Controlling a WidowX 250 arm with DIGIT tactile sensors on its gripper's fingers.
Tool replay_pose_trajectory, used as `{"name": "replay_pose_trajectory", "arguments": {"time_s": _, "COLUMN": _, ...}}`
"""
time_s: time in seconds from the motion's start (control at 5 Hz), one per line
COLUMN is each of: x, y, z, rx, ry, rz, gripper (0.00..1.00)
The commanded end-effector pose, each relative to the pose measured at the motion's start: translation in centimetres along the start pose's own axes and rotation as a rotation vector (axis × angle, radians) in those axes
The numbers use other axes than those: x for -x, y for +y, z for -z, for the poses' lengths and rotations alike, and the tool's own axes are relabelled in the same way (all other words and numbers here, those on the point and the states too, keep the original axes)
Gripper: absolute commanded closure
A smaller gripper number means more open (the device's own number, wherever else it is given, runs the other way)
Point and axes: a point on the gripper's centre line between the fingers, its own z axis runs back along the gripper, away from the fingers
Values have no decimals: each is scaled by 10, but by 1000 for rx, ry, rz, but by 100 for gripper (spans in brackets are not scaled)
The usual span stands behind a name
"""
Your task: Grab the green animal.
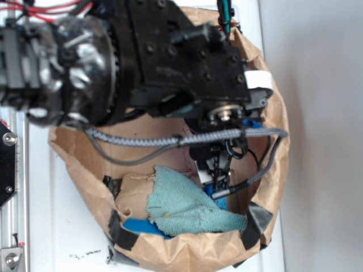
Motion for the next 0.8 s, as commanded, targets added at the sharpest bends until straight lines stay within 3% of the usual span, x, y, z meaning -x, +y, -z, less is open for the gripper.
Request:
{"name": "replay_pose_trajectory", "arguments": {"time_s": 0.0, "x": -26, "y": -1, "z": 1, "rx": 5, "ry": -66, "rz": -36, "gripper": 0}}
{"name": "replay_pose_trajectory", "arguments": {"time_s": 0.2, "x": -34, "y": 11, "z": -2, "rx": -46, "ry": -85, "rz": -157, "gripper": 0}}
{"name": "replay_pose_trajectory", "arguments": {"time_s": 0.6, "x": -22, "y": 25, "z": -9, "rx": -98, "ry": -132, "rz": -446, "gripper": 0}}
